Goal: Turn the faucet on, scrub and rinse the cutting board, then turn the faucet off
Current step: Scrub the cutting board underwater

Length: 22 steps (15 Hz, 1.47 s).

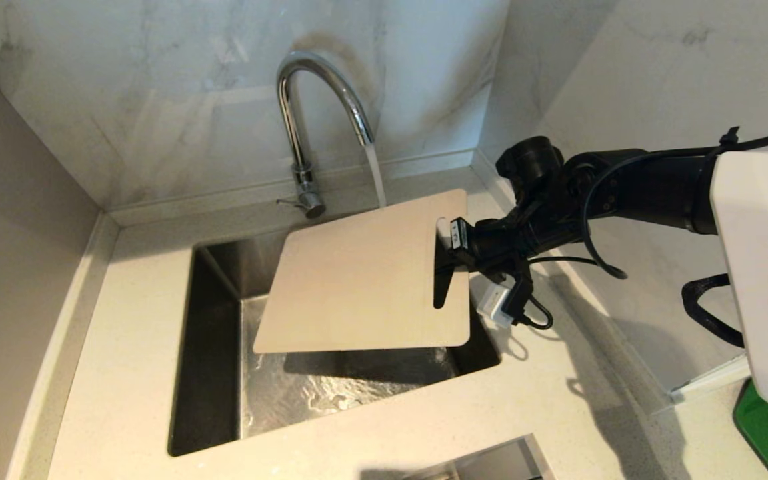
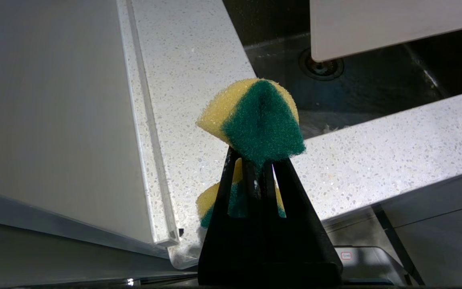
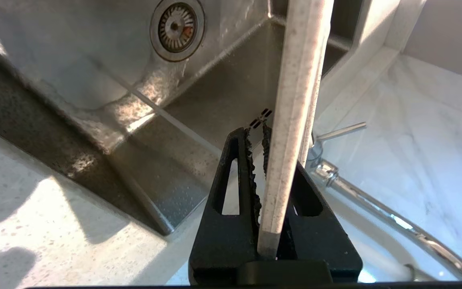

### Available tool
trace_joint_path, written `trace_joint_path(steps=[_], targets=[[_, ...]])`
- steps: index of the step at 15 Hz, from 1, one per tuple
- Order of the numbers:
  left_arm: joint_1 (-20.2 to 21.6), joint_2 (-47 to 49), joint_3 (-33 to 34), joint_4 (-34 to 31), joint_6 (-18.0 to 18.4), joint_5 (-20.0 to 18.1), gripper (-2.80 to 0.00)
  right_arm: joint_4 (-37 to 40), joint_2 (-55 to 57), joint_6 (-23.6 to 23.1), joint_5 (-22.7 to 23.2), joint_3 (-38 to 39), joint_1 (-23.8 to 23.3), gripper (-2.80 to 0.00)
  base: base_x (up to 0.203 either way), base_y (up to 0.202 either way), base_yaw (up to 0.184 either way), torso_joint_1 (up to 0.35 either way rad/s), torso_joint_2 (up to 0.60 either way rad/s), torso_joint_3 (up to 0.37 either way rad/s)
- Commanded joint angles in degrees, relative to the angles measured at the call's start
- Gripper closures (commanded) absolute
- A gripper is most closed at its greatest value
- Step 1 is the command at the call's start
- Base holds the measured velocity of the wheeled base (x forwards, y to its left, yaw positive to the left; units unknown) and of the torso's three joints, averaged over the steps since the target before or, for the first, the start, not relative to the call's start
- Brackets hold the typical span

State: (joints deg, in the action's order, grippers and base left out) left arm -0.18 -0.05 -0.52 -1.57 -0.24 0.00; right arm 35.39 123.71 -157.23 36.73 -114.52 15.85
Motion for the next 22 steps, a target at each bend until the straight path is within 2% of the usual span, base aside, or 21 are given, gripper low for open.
trace_joint_path(steps=[1,22], targets=[[0.0,0.0,0.0,0.0,0.0,0.0,0.0,-0.9,0.8,-0.9,0.9,0.0,0.0,0.0,0.0,0.0,0.0,0.0,0.0,0.0],[0.0,0.0,0.0,0.0,0.0,0.0,0.0,-7.9,4.4,-0.9,2.3,0.0,-1.3,0.0,0.0,0.0,0.0,0.0,0.0,0.0]])
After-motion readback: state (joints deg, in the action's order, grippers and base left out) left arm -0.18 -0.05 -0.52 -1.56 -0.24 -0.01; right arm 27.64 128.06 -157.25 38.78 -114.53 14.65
